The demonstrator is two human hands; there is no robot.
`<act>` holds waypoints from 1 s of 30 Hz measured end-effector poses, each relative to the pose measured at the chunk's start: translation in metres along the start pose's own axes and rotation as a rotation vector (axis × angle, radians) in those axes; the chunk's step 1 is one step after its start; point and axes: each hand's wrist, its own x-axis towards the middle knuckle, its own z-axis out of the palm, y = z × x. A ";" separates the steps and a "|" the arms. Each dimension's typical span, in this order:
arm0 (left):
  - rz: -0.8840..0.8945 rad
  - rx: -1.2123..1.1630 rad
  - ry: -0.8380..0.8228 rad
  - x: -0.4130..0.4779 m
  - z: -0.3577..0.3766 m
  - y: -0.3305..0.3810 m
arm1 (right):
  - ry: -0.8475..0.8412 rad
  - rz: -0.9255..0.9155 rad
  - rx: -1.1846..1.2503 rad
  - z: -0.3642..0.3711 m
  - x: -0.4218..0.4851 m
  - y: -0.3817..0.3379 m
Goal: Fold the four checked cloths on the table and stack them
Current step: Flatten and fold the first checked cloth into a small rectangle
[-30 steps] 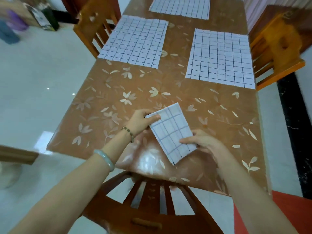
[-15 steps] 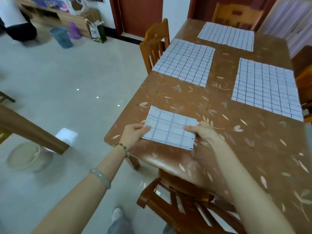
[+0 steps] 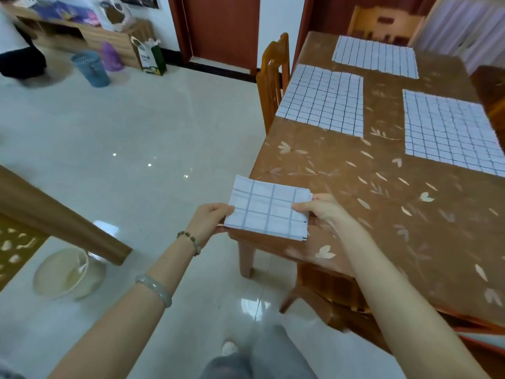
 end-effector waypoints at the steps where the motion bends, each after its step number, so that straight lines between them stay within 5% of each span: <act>1: 0.002 0.029 -0.002 0.005 -0.002 -0.002 | 0.012 0.001 -0.017 0.002 0.002 0.001; 14: -0.080 0.473 0.040 0.093 0.002 -0.053 | 0.124 0.196 -0.076 0.010 0.073 0.056; 30: -0.140 0.830 -0.003 0.121 -0.002 -0.070 | 0.246 0.122 -0.652 0.027 0.118 0.084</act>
